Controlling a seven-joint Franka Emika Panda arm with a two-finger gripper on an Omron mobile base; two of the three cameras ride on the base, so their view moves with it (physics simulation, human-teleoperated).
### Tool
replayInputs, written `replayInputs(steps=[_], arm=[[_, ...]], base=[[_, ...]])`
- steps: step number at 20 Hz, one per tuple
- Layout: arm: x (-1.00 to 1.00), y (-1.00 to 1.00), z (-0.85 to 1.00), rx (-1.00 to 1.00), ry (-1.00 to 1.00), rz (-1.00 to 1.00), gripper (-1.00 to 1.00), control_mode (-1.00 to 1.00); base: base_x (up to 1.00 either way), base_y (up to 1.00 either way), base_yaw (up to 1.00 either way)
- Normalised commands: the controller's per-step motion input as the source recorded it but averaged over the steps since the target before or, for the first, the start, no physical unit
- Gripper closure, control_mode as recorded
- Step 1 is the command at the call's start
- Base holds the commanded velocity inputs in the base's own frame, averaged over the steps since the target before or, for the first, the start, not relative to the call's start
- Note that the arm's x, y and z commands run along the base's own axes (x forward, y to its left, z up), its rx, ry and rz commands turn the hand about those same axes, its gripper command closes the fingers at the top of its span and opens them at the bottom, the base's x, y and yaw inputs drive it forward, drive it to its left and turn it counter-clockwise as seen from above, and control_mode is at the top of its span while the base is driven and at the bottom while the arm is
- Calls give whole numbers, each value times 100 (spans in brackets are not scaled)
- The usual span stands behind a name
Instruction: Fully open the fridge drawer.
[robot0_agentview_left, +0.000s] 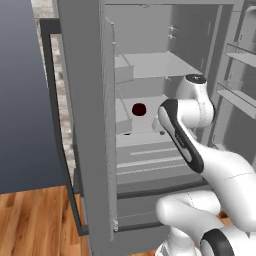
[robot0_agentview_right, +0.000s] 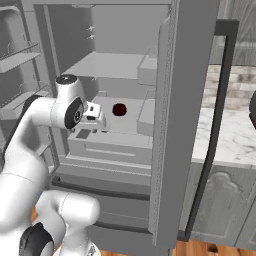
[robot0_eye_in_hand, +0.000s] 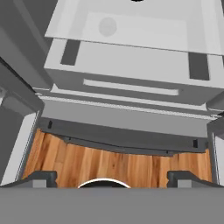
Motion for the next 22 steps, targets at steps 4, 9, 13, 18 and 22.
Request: replayInputs(steps=[4,9,13,18,22], arm=[[41,-16,-35,1,0,-3,-100,-100],[37,0,-50,2,-6,-12,-100,-100],[41,0,-27,4,-4,-9,-100,-100],[37,0,-24,5,-1,-7,-100,-100],[32,-2,-20,6,0,-4,-100,-100]], base=[[0,0,0],[0,0,0],[0,0,0],[0,0,0],[0,0,0]])
